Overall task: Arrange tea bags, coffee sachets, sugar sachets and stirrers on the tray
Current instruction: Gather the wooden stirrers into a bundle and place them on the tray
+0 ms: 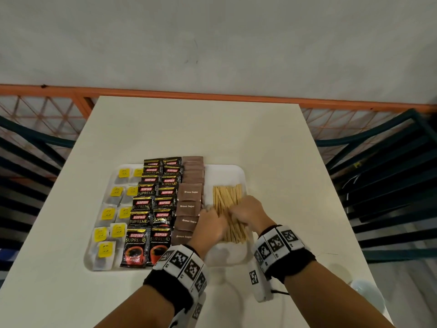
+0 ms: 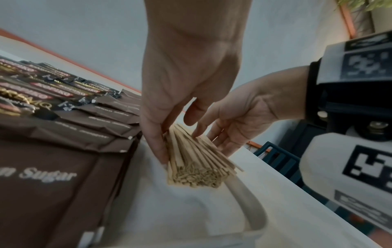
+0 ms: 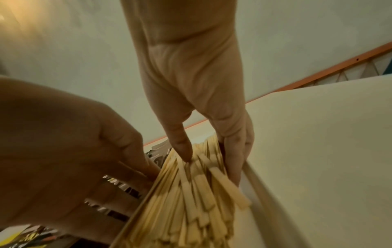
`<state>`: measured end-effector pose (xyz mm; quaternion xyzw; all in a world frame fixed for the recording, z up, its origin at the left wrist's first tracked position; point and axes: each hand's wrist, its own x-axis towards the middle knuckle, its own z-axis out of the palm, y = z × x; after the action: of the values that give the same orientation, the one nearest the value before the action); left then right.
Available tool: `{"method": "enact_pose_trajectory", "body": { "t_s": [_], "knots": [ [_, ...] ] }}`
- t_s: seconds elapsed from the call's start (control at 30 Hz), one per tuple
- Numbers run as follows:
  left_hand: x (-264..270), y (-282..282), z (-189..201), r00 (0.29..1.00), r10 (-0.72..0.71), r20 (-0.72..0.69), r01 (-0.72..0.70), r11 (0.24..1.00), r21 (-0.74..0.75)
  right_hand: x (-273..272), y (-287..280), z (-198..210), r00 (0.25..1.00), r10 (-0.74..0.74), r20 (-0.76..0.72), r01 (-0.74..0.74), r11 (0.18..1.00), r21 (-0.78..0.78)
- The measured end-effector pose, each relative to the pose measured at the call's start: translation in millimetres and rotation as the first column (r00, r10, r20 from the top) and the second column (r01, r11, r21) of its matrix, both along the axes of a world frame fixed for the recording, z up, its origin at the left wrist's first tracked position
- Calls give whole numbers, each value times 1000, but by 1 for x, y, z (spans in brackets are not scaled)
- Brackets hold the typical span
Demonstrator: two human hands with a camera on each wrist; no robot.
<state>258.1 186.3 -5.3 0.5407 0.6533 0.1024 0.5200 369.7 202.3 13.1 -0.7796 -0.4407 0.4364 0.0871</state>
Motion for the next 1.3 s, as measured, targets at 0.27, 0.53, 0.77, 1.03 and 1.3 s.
{"method": "enact_pose_trajectory", "body": {
  "t_s": [0.27,0.53,0.77,1.03,1.3],
  "knots": [
    [-3,-2,4,988,-136,-73,144,982,119,-3,-9,-3,959,147,242,-166,984,58],
    [-8,-8,9,977,-177,-120,195,968,156,5,-16,-9,964,75,254,-103,990,97],
    [-9,-14,14,964,-207,-165,239,947,213,9,-30,2,972,24,235,-75,974,213],
    [-19,-29,8,895,-273,-352,405,828,388,21,-49,-9,931,308,195,-354,893,277],
    [-9,-44,-6,823,-379,-423,566,618,546,34,-78,-33,867,405,289,-490,801,345]
  ]
}}
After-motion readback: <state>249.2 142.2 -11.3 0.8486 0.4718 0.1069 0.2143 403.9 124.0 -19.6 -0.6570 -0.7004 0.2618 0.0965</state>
